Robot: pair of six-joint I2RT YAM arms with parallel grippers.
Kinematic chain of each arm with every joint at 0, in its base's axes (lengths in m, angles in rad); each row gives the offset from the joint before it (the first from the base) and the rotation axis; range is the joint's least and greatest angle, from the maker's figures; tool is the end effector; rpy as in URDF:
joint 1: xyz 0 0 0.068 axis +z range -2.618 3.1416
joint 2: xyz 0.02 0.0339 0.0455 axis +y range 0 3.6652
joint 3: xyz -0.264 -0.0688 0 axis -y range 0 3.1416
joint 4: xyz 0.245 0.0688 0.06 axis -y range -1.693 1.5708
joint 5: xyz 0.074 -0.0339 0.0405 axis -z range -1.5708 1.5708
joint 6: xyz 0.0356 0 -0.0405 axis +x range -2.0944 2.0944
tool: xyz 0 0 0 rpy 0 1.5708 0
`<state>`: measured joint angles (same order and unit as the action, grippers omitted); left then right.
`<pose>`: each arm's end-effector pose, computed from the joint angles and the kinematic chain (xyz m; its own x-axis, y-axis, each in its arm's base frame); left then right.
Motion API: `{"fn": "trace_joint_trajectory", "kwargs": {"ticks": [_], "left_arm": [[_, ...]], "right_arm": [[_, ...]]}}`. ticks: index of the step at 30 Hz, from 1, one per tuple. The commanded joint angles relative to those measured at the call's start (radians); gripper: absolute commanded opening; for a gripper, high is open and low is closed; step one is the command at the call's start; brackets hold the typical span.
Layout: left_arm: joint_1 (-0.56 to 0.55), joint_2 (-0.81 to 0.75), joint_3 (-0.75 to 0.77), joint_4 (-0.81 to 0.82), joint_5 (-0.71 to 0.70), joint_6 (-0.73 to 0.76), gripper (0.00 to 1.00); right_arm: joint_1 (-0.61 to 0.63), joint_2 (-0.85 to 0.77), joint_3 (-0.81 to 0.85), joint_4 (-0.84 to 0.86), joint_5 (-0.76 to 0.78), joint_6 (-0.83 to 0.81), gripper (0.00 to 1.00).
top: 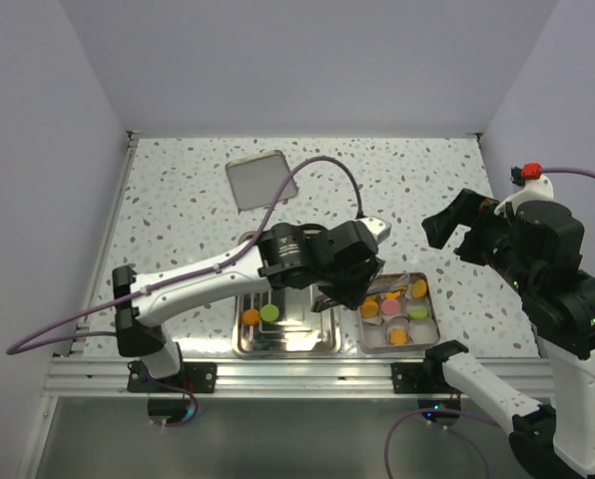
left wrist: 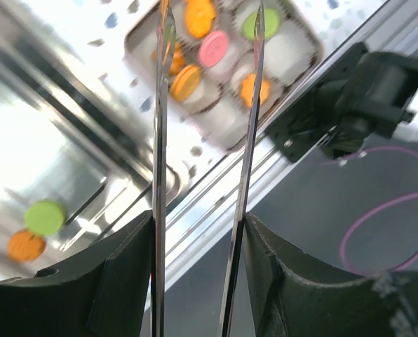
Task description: Pack the cookies
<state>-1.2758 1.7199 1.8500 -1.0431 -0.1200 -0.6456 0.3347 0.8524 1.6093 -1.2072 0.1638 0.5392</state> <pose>0.1091 -0.3444 0.3793 -0.7425 0.3890 -0.5453 0.6033 0.7421 -0.2922 0.0788 0.0213 0.4766 -0.4480 0.3805 -0.8090 0.0520 0.9144 0.4014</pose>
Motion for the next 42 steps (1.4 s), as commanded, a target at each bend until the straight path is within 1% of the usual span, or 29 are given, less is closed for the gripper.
{"fn": "trace_joint_trajectory", "kwargs": {"ticks": [1,2,4,5,7,8,10,13,18,25,36,42], "left_arm": [[0.013,-0.126,-0.106,-0.090,-0.084,-0.049,0.56],[0.016,-0.179,-0.171,-0.100,-0.090,-0.072,0.56],[0.026,-0.233,-0.239,-0.127,-0.105,-0.097,0.56],[0.027,-0.279,-0.300,-0.139,-0.113,-0.129,0.56],[0.033,-0.325,-0.360,-0.178,-0.139,-0.161,0.56],[0.036,-0.363,-0.417,-0.193,-0.145,-0.192,0.56],[0.038,-0.399,-0.492,-0.224,-0.159,-0.216,0.56],[0.047,-0.453,-0.566,-0.250,-0.176,-0.259,0.57],[0.067,-0.477,-0.624,-0.271,-0.188,-0.295,0.59],[0.078,-0.470,-0.681,-0.250,-0.179,-0.287,0.59],[0.081,-0.456,-0.715,-0.202,-0.142,-0.259,0.59],[0.081,-0.436,-0.729,-0.176,-0.109,-0.246,0.58]], "right_arm": [[0.004,0.008,-0.012,0.038,-0.021,0.010,0.99],[0.006,0.008,-0.015,0.040,-0.024,0.013,0.99],[0.004,0.008,-0.020,0.041,-0.036,0.016,0.99],[0.004,0.010,-0.020,0.041,-0.040,0.018,0.99],[0.004,0.011,-0.020,0.041,-0.049,0.016,0.99],[0.004,0.011,-0.023,0.041,-0.050,0.019,0.99],[0.006,0.013,-0.026,0.041,-0.058,0.021,0.99],[0.004,0.016,-0.032,0.044,-0.075,0.024,0.99],[0.006,0.022,-0.043,0.051,-0.098,0.034,0.99],[0.007,0.017,-0.045,0.044,-0.096,0.030,0.99],[0.006,0.008,-0.052,0.040,-0.081,0.022,0.99],[0.006,0.002,-0.057,0.040,-0.070,0.021,0.99]]}}
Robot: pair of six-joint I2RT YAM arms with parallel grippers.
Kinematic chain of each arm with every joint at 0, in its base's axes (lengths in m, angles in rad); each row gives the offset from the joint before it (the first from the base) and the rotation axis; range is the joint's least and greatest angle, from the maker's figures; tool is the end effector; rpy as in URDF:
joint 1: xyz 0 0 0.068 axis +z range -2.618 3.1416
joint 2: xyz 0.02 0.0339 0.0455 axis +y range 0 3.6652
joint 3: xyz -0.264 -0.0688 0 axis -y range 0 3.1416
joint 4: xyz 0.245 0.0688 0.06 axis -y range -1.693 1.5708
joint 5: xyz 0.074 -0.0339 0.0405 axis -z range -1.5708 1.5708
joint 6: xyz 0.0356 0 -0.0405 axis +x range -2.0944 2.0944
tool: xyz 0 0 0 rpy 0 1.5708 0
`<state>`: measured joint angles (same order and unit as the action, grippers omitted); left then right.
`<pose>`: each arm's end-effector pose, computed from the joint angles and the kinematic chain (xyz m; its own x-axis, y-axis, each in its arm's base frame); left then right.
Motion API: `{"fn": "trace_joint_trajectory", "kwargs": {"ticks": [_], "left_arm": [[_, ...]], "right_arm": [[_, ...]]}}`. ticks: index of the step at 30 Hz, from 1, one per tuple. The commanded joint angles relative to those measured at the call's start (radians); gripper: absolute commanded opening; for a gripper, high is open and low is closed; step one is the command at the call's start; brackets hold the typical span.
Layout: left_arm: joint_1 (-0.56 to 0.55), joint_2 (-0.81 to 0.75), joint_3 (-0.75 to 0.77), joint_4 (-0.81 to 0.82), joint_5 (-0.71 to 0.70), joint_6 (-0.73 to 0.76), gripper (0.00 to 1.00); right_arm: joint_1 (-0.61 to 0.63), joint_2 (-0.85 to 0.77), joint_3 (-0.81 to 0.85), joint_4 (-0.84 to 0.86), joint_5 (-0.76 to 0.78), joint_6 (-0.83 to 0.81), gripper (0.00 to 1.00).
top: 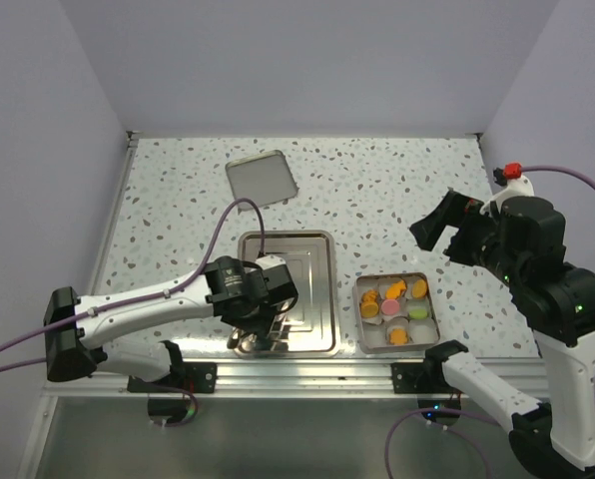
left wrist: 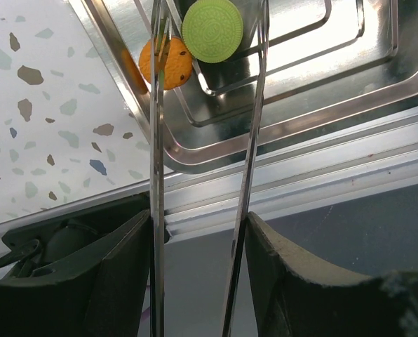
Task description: Pack the cookies
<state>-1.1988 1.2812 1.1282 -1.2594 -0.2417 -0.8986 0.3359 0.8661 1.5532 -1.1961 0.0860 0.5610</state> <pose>0.0854 -0.1954 0.2813 -0.9205 0.2692 -0.2832 0.2739 0.9615 0.0238 0.0916 0.0287 0.4631 -0.5266 0.3776 -0.7617 0.0267 0.9028 0.4291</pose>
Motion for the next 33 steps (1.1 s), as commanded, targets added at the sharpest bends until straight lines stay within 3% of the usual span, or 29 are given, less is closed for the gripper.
{"fn": "trace_joint_trajectory", "kwargs": {"ticks": [1,11,17,28,33], "left_arm": [[0.004,0.004,-0.008,0.041,0.015,0.006,0.57],[0.005,0.023,-0.001,0.054,0.027,0.013,0.43],[0.004,0.021,0.045,0.014,0.010,0.017,0.41],[-0.004,0.122,0.317,-0.034,0.021,0.056,0.36],[-0.042,0.200,0.477,0.023,0.070,0.098,0.36]], "right_arm": [[0.005,-0.013,-0.002,0.027,0.012,-0.001,0.99],[0.005,-0.024,0.005,0.021,0.024,-0.006,0.99],[0.005,-0.026,0.002,0.027,0.027,-0.003,0.99],[0.006,-0.024,0.005,0.032,0.026,0.000,0.99],[0.005,-0.024,0.002,0.029,0.034,-0.004,0.99]]}}
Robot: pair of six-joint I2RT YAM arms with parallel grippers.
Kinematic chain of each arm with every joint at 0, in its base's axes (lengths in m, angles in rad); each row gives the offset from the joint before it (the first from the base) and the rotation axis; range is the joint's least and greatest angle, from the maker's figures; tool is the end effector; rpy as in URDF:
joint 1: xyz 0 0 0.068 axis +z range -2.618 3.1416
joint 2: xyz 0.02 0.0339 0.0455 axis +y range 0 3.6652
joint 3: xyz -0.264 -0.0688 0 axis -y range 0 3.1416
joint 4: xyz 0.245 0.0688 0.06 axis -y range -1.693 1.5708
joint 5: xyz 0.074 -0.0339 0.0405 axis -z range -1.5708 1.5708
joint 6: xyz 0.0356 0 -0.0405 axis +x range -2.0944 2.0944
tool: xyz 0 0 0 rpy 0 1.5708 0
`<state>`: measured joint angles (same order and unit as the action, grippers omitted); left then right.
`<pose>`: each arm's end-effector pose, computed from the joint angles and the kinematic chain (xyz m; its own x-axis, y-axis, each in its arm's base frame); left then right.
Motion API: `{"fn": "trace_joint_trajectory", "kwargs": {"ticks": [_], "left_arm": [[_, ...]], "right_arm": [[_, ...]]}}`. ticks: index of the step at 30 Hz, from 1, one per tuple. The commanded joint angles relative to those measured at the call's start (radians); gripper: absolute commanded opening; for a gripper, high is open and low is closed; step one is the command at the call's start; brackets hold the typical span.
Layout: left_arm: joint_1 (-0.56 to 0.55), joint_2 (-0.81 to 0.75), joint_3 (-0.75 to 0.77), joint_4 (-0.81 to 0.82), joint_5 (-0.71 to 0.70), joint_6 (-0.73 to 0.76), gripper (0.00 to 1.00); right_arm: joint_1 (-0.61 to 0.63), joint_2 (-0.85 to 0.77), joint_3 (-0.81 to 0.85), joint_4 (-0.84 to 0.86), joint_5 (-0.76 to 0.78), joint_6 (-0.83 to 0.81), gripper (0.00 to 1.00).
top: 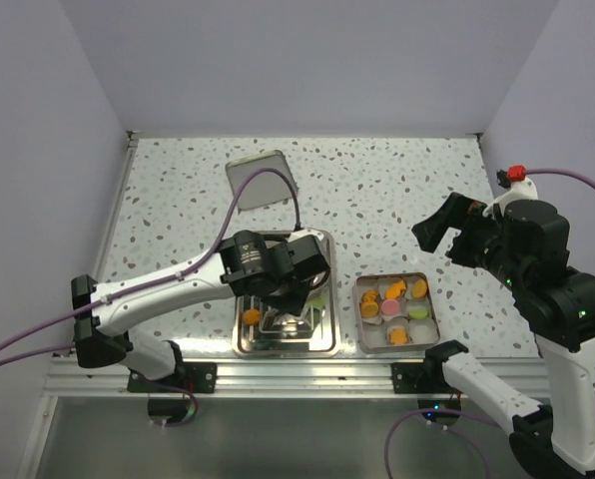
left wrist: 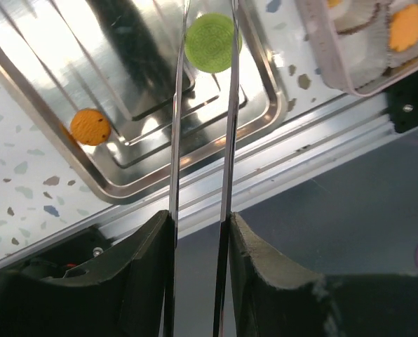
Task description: Pack the cookies
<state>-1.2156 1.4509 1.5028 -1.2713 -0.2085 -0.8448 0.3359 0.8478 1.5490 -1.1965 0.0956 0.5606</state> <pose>0.0999 -0.2482 0.3461 -0.8842 0.2800 -0.3738 0.3483 0.9285 -0.1284 0.0862 0.0265 0.4633 -0.5123 0.3817 -0.7693 0.0279 0.9027 0.4294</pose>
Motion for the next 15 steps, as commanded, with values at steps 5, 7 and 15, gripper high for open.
{"fn": "trace_joint_trajectory", "kwargs": {"ticks": [5,7,15], "left_arm": [[-0.090,0.137,0.210,0.115,0.089,0.088,0.34],[-0.119,0.184,0.229,0.133,0.106,0.101,0.34],[-0.188,0.299,0.255,0.237,0.173,0.115,0.33]], "right_arm": [[0.005,-0.007,0.003,0.032,0.026,-0.002,0.99],[0.005,-0.004,0.010,0.029,0.032,-0.005,0.99],[0.005,-0.010,0.008,0.020,0.050,-0.005,0.99]]}}
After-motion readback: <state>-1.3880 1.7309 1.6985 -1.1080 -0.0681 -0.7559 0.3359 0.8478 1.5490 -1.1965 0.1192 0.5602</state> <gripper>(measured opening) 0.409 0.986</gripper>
